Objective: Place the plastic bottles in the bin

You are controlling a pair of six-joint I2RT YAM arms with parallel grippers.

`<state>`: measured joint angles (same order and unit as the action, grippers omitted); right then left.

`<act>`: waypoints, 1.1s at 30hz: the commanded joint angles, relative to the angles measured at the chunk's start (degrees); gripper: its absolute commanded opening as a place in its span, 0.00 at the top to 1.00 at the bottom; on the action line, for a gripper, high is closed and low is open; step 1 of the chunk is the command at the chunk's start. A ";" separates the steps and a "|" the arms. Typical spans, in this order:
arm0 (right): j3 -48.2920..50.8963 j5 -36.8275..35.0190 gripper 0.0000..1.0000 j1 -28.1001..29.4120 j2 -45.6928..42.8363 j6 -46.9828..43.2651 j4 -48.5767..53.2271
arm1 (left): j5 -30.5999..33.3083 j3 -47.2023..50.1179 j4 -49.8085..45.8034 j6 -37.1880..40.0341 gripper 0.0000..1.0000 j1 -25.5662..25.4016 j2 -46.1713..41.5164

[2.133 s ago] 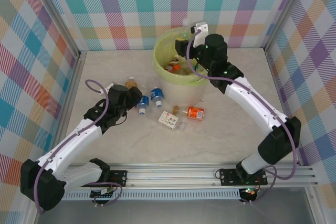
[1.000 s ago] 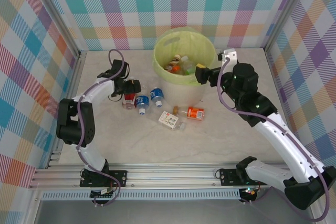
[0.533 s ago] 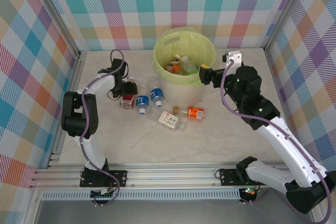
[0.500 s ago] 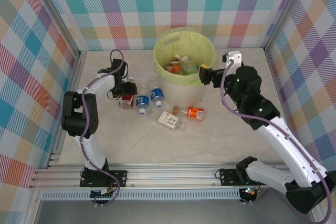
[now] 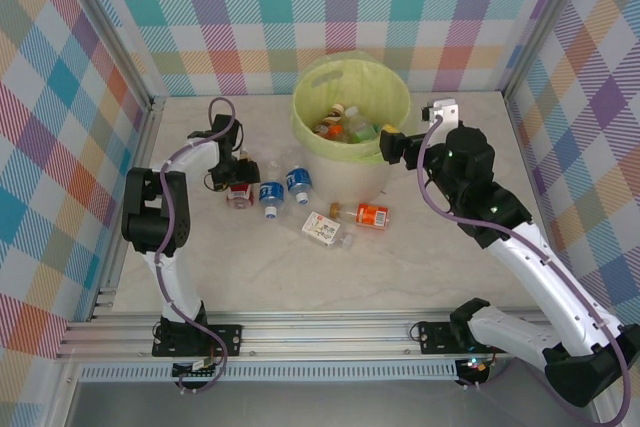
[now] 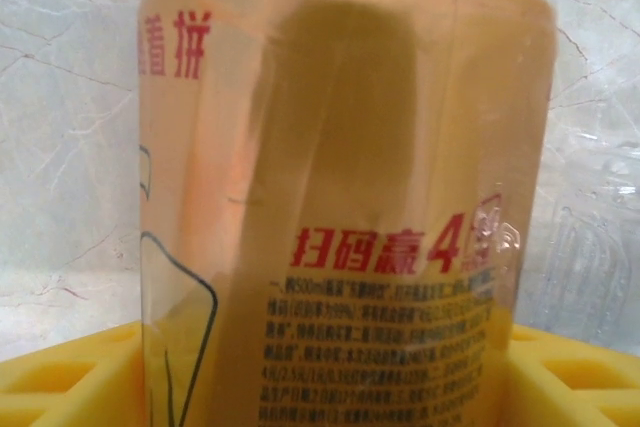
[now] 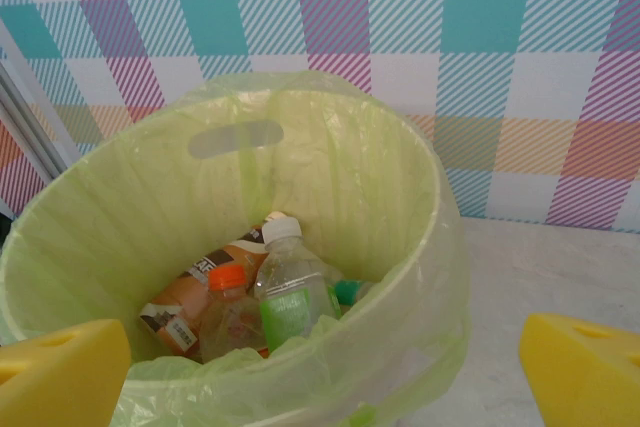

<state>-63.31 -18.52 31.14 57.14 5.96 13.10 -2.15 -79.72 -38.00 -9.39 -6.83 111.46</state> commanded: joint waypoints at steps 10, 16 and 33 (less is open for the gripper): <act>0.64 -1.16 0.00 -0.02 0.38 -0.92 -0.43 | -0.48 1.20 3.54 -0.59 0.38 0.60 -0.97; 0.97 -1.34 0.00 -0.02 0.49 -1.30 -0.95 | 0.49 3.45 5.21 -1.55 0.45 0.67 -5.36; 2.68 -0.38 0.00 0.01 0.17 -1.34 -2.97 | -9.85 6.63 15.99 -9.83 0.50 -0.44 -21.87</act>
<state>-61.84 -19.05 31.14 58.02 5.08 12.36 -6.50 -73.82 -28.32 -15.07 -6.96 93.58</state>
